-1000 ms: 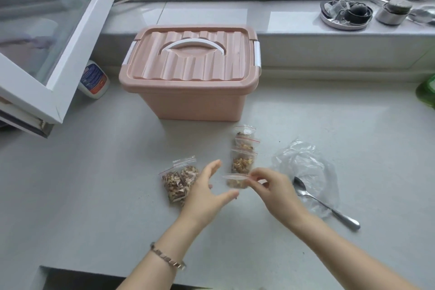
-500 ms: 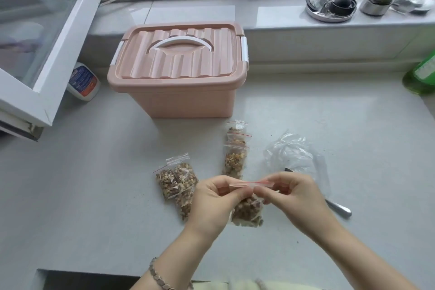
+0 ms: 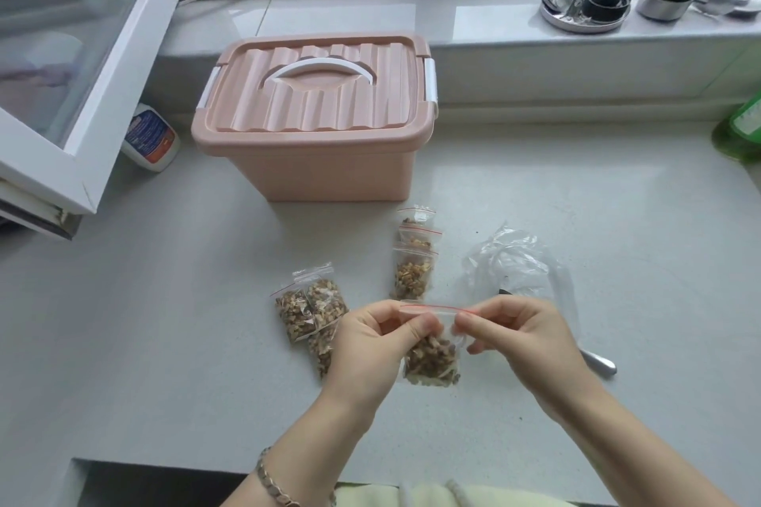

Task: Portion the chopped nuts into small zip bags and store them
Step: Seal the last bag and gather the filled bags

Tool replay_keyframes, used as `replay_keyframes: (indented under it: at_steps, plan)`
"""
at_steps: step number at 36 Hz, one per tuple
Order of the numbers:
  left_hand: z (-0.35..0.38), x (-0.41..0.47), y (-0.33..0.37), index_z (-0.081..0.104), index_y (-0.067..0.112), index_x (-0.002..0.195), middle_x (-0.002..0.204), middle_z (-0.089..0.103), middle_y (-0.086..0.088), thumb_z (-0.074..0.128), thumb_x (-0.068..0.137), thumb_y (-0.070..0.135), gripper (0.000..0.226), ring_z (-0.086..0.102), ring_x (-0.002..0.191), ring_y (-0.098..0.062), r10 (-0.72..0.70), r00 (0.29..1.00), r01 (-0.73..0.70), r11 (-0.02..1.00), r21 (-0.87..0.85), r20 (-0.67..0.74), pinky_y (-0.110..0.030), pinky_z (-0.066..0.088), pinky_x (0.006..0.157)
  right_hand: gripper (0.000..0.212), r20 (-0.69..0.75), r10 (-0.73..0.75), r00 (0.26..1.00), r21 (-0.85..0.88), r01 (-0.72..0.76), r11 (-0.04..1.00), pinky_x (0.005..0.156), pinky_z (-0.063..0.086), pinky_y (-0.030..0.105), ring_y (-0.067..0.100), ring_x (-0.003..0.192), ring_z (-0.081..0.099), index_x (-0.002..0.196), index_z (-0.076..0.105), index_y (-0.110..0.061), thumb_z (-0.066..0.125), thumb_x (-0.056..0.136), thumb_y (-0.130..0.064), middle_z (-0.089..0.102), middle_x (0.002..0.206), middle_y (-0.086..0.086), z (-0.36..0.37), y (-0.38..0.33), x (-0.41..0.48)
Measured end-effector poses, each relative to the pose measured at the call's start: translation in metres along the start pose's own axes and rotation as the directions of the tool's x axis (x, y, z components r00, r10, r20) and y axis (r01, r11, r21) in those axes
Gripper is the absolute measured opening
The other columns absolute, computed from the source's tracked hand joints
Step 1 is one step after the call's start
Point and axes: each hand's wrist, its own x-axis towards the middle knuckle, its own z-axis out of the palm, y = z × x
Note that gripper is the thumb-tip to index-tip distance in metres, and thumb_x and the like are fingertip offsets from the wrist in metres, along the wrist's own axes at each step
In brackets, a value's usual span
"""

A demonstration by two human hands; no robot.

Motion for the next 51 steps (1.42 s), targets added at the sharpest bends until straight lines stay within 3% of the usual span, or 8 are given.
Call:
replay_keyframes:
  at_steps: [10,17,19,24,32,38,43,51]
  plan:
    - [0.002,-0.001,0.005,0.072,0.014,0.070,0.069,0.072,-0.001,0.068,0.073,0.003,0.012,0.066,0.068,-0.010,0.024,1.000,-0.024,1.000,0.013,0.016,-0.019,0.052,0.064,0.012,0.028,-0.039,0.999,-0.144,0.043,0.989,0.057,0.053,0.024,0.011,0.062,0.064,0.064,0.073,-0.015,0.073,0.074,-0.008,0.072,0.068,0.005,-0.002,0.001,0.003]
    - [0.004,-0.003,0.009,0.072,0.011,0.070,0.069,0.072,-0.002,0.067,0.074,0.000,0.013,0.067,0.066,-0.009,0.051,0.996,-0.052,0.999,0.012,0.071,-0.017,0.051,0.061,0.012,0.070,-0.151,0.986,-0.161,0.160,0.974,0.053,0.048,0.027,0.013,0.062,0.060,0.064,0.073,-0.013,0.075,0.073,-0.005,0.067,0.067,0.013,0.000,0.001,0.005]
    - [0.003,-0.004,0.009,0.072,0.011,0.071,0.068,0.072,-0.001,0.067,0.076,0.000,0.013,0.067,0.065,-0.009,0.049,0.995,-0.053,0.998,0.044,0.084,-0.017,0.051,0.060,0.005,0.068,-0.179,0.982,-0.194,0.189,0.963,0.055,0.047,0.031,0.012,0.061,0.059,0.066,0.073,-0.014,0.076,0.068,-0.016,0.067,0.066,0.011,-0.001,0.003,0.005]
    - [-0.003,-0.003,0.008,0.073,0.007,0.078,0.076,0.074,-0.007,0.071,0.076,0.004,0.003,0.070,0.073,-0.015,0.057,0.988,-0.083,0.980,0.179,0.143,-0.021,0.053,0.067,0.012,0.149,-0.252,0.956,-0.304,0.286,0.909,0.056,0.042,0.014,0.006,0.061,0.061,0.064,0.073,-0.014,0.071,0.066,-0.026,0.068,0.064,-0.003,-0.005,0.005,0.006]
    - [-0.007,-0.004,0.013,0.072,0.007,0.072,0.069,0.072,-0.004,0.071,0.075,0.001,0.007,0.068,0.067,-0.011,0.081,0.972,-0.136,0.960,0.247,0.221,-0.018,0.050,0.062,0.021,0.213,-0.321,0.923,-0.341,0.378,0.861,0.053,0.048,0.027,0.008,0.063,0.062,0.063,0.071,-0.022,0.065,0.064,-0.042,0.068,0.065,-0.007,-0.009,0.002,0.004]
    - [-0.010,-0.005,0.019,0.074,0.004,0.070,0.073,0.073,-0.012,0.076,0.069,0.002,0.003,0.070,0.071,-0.023,0.075,0.975,-0.122,0.967,0.223,0.207,-0.029,0.057,0.071,0.016,0.196,-0.369,0.909,-0.315,0.414,0.854,0.054,0.047,0.019,0.006,0.063,0.063,0.068,0.071,-0.023,0.065,0.066,-0.038,0.068,0.065,-0.010,-0.011,-0.001,-0.001]
    - [-0.011,-0.005,0.024,0.071,0.005,0.057,0.064,0.071,-0.011,0.078,0.059,-0.003,0.011,0.068,0.061,-0.017,0.071,0.989,-0.092,0.983,0.160,0.132,-0.020,0.052,0.059,0.016,0.176,-0.385,0.906,-0.317,0.422,0.850,0.054,0.048,0.022,0.008,0.063,0.063,0.068,0.071,-0.023,0.065,0.065,-0.038,0.068,0.065,-0.009,-0.012,-0.004,-0.003]
    - [-0.018,-0.010,0.017,0.070,0.007,0.054,0.062,0.070,-0.012,0.082,0.048,0.012,0.014,0.066,0.063,-0.020,0.023,0.999,-0.027,0.988,0.150,0.026,-0.021,0.052,0.063,0.016,0.183,-0.379,0.907,-0.306,0.419,0.855,0.055,0.044,0.014,0.005,0.063,0.062,0.063,0.072,-0.024,0.064,0.066,-0.037,0.067,0.065,-0.011,-0.005,0.002,-0.005]
